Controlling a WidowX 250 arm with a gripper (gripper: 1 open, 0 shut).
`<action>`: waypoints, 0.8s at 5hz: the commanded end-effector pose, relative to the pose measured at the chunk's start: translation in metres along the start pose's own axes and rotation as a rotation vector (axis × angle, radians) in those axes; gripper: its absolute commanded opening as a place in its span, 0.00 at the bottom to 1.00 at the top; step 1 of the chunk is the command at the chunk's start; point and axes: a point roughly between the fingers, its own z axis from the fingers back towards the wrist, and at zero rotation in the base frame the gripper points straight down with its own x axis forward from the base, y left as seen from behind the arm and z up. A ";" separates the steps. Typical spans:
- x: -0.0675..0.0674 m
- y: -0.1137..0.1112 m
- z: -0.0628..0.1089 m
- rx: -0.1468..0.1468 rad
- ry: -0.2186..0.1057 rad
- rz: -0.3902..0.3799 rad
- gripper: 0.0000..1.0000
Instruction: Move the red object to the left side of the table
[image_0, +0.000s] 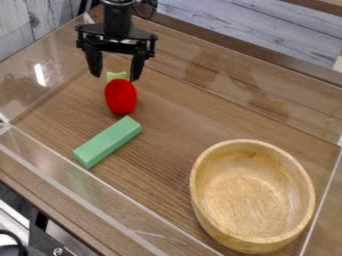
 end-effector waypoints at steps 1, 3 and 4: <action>0.004 -0.002 0.024 -0.030 -0.037 -0.004 1.00; -0.003 -0.008 0.036 -0.060 0.001 -0.026 1.00; -0.008 -0.012 0.043 -0.078 0.017 -0.040 1.00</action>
